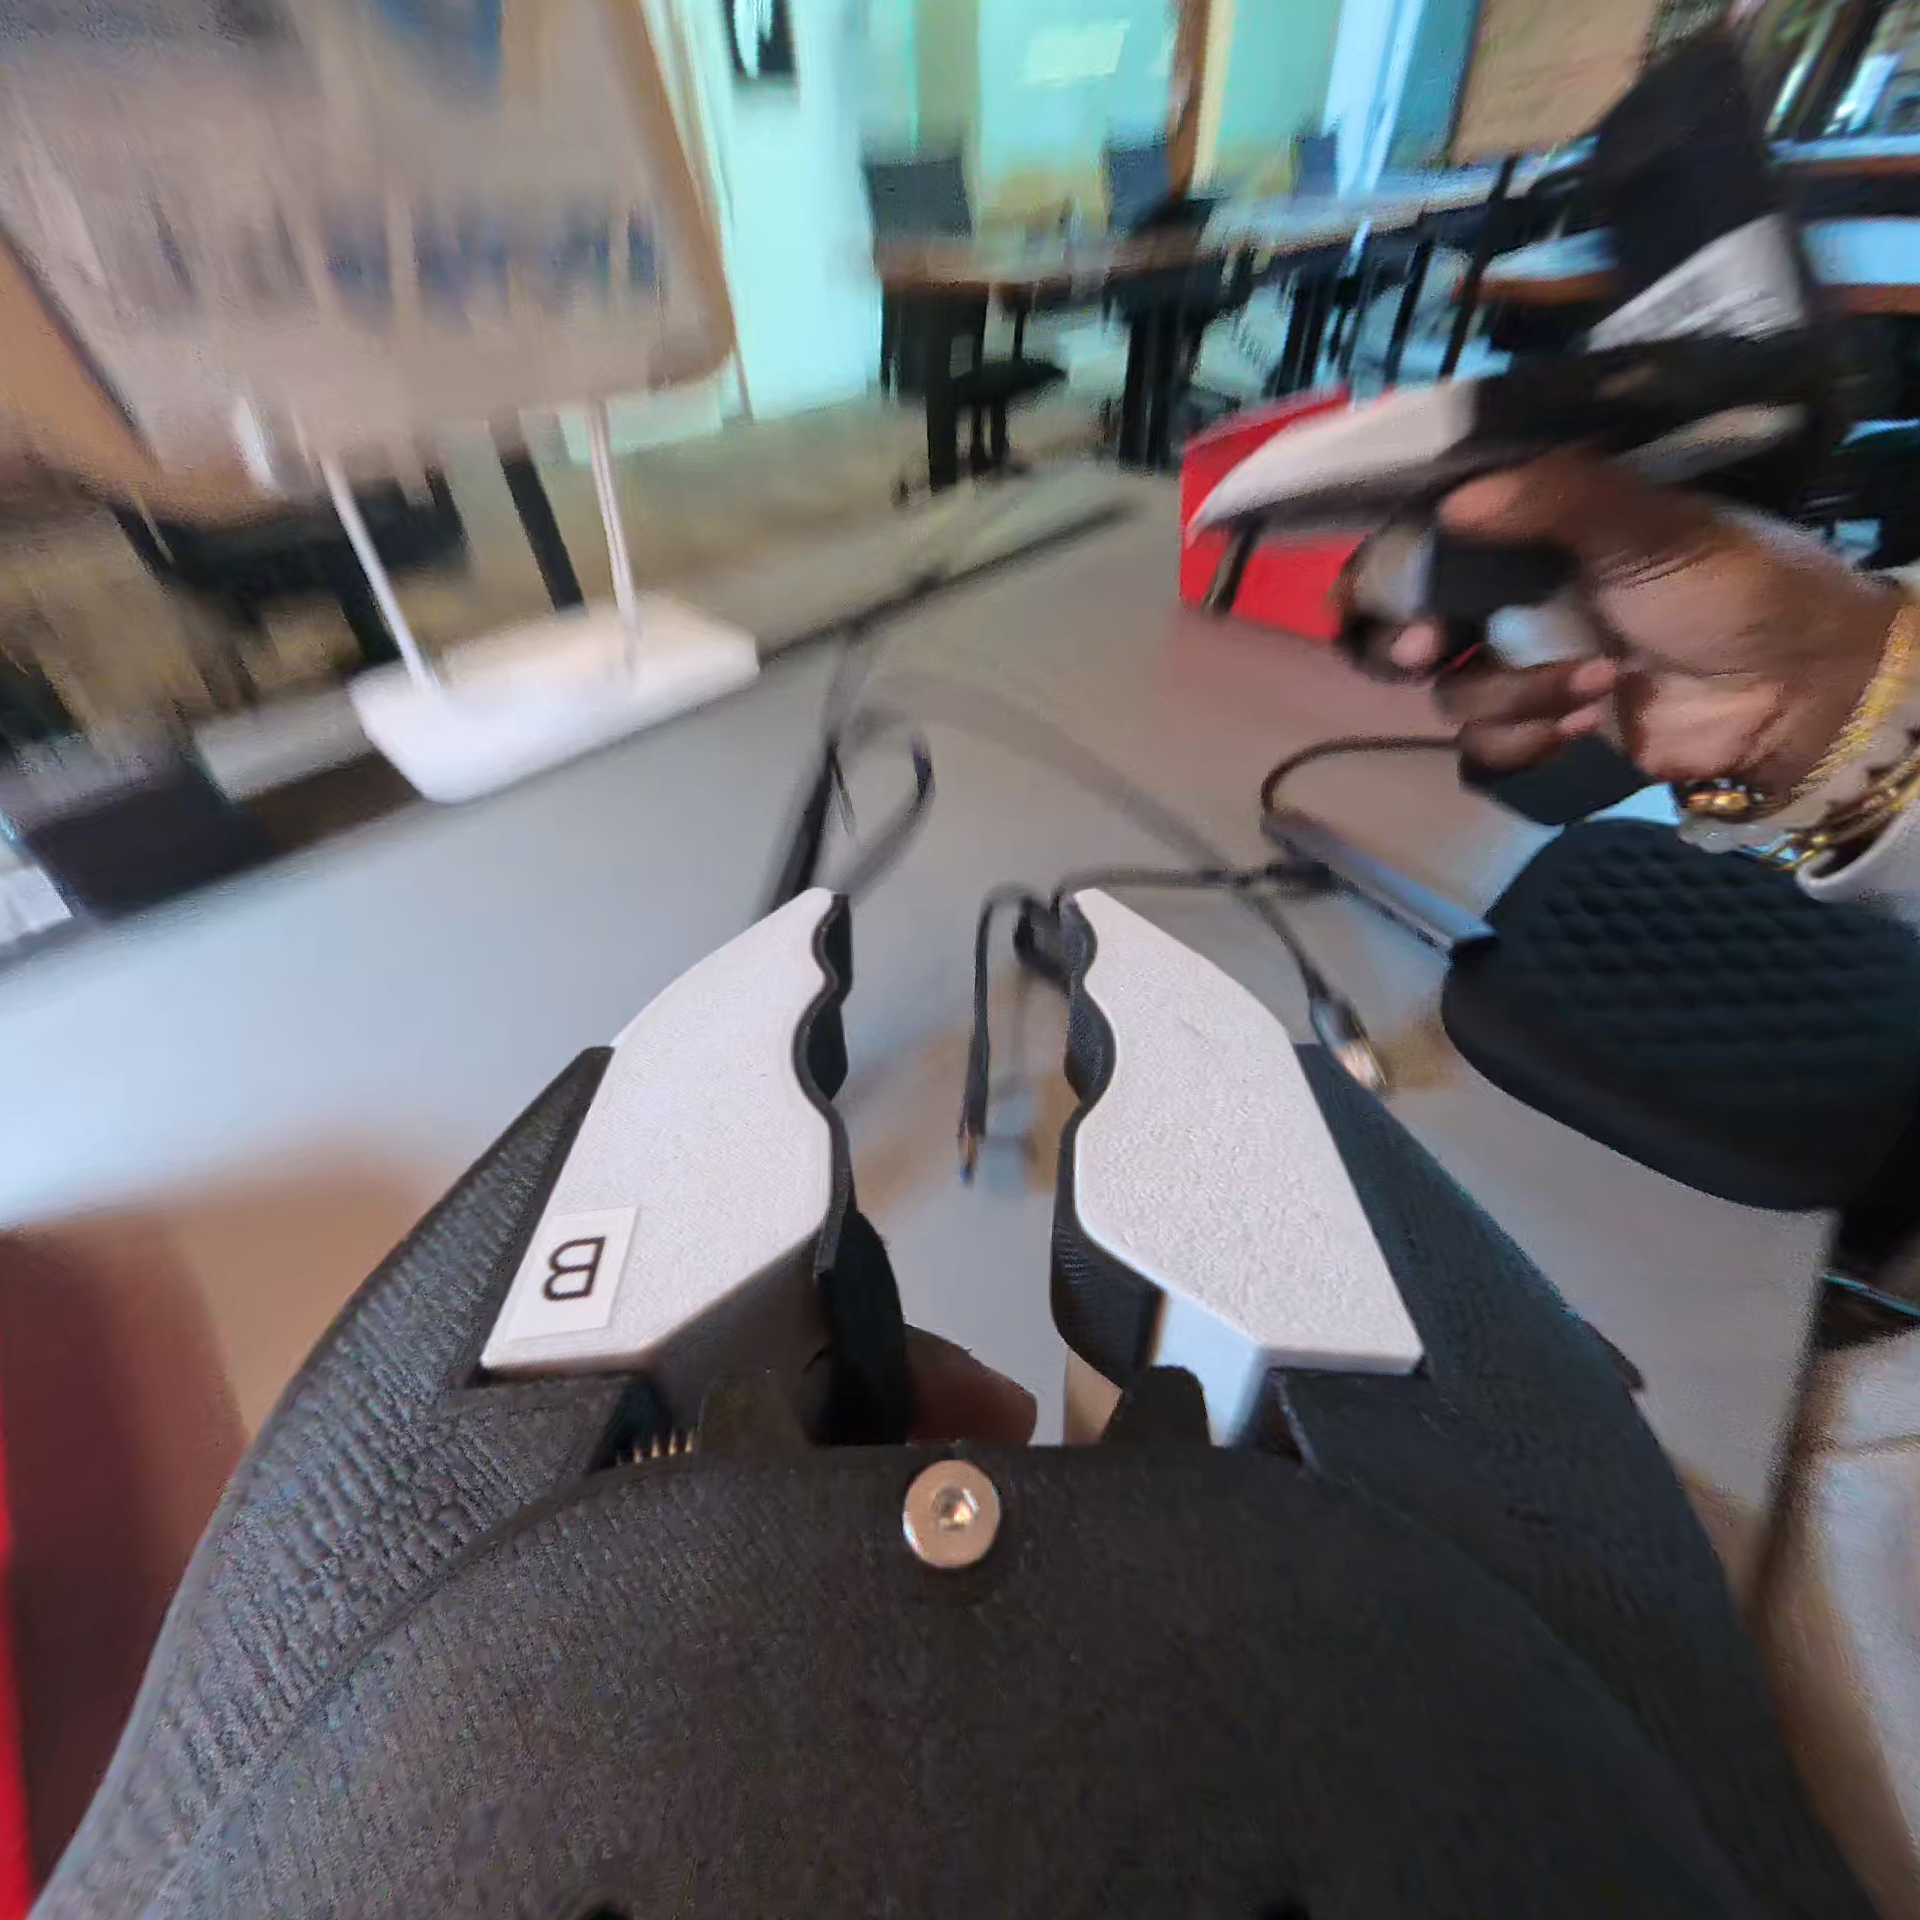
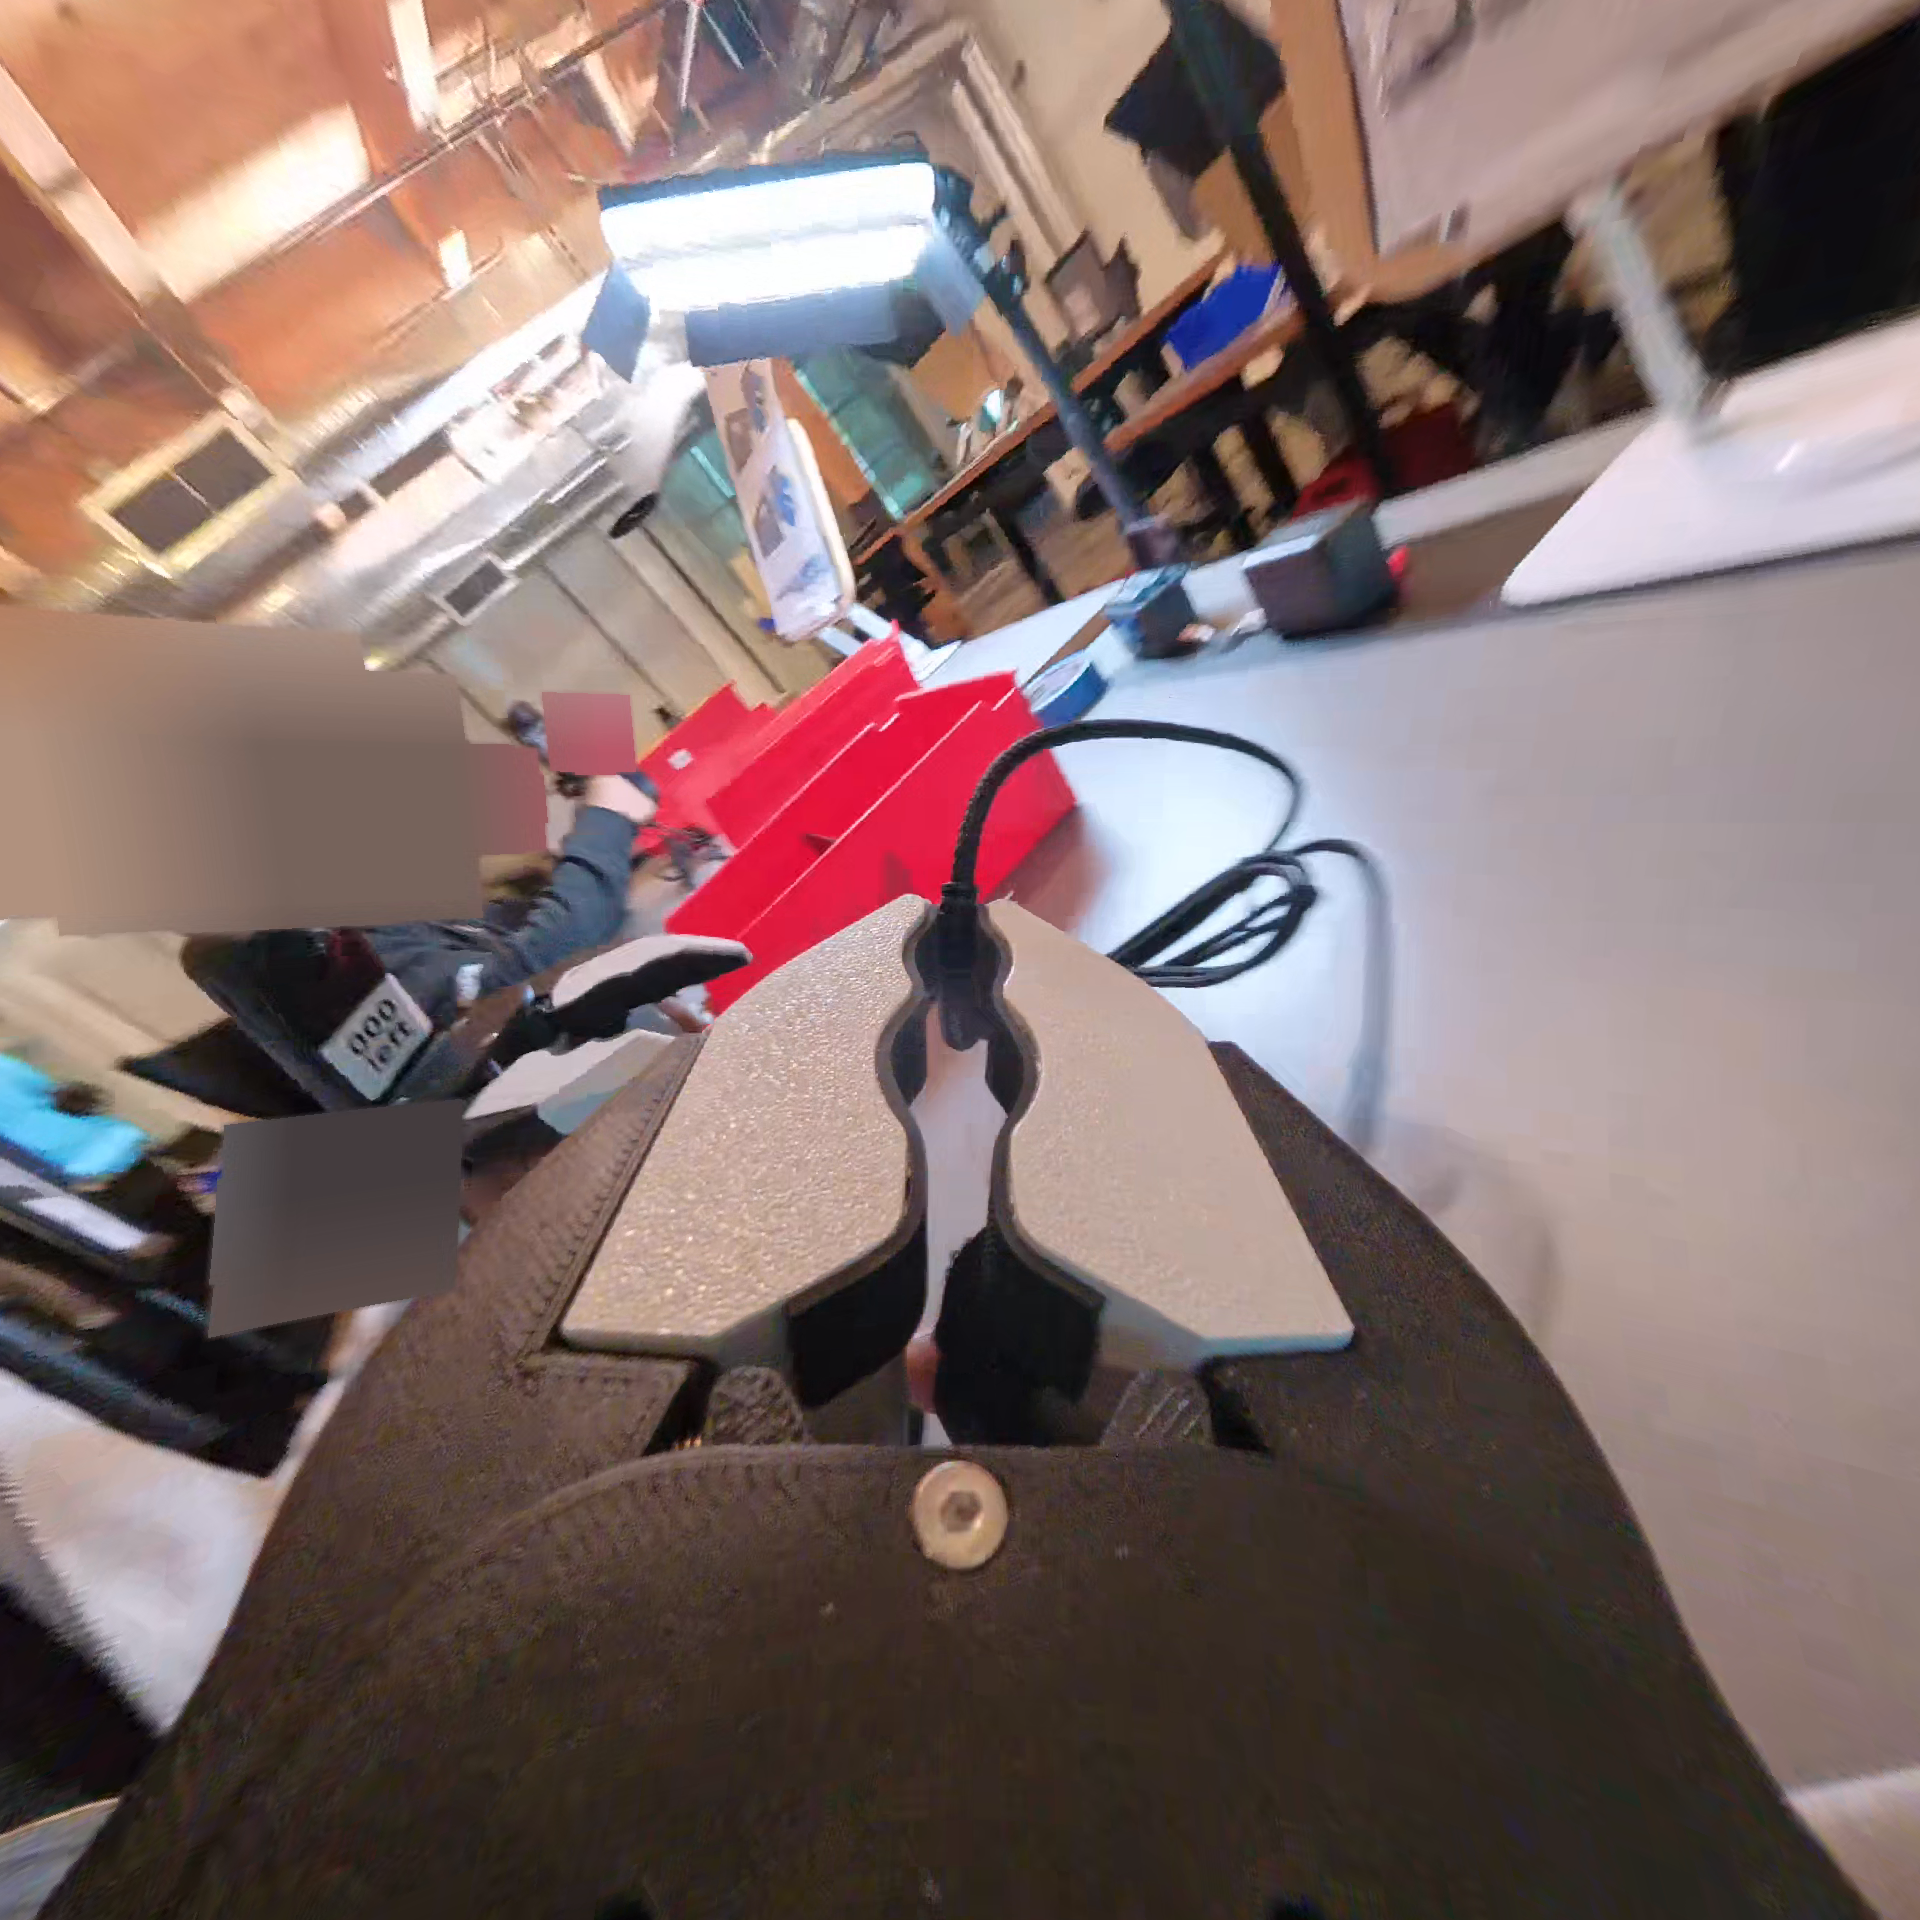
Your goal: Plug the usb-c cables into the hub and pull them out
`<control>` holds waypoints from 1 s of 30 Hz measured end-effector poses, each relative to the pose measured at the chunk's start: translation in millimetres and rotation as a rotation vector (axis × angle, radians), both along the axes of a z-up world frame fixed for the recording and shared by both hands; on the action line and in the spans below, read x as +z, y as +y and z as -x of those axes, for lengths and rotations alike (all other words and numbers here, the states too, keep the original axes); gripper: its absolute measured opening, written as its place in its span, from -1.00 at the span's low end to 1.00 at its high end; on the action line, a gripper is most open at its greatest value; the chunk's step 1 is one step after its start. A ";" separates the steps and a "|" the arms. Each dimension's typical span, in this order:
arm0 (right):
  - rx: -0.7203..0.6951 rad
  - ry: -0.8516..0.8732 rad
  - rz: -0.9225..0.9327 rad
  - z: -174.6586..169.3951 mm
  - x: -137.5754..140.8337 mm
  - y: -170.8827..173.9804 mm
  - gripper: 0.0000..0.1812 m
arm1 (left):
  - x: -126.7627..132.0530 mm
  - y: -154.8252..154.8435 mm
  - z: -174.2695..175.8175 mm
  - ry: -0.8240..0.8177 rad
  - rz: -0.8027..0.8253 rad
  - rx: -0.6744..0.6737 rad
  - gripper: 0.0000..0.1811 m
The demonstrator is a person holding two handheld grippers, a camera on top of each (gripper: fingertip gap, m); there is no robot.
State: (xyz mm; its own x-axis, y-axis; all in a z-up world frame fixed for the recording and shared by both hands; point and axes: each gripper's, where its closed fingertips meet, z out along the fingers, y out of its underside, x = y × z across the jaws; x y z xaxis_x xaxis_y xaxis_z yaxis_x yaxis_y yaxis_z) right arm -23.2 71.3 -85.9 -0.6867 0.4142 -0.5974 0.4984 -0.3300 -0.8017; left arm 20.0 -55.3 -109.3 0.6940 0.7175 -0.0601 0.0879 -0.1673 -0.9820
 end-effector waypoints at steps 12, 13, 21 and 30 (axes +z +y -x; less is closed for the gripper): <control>0.248 -0.013 -0.336 -16.7 -12.5 -54.3 -0.94 | -2.9 83.7 18.3 -0.015 0.092 -0.114 -0.78; 0.253 -0.010 -0.346 -17.5 -13.6 -56.4 -0.94 | -1.2 85.6 17.5 -0.033 0.052 -0.127 -0.80; 0.276 0.094 -0.300 -23.8 -4.4 -67.4 -0.90 | 4.7 83.1 16.0 -0.173 -0.215 -0.166 -0.91; 0.568 -0.240 0.081 -47.8 -2.9 -59.9 -0.71 | 36.2 64.7 1.2 -0.415 -0.839 -0.442 -0.91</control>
State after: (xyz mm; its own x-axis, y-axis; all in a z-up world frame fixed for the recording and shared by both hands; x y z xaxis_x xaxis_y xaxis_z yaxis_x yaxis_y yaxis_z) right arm 24.6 11.3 -88.8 -0.6292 -0.0301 -0.7766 0.7772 -0.0155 -0.6291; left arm 18.8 9.4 -73.1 0.7574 0.0947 0.6461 0.5434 0.4573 -0.7040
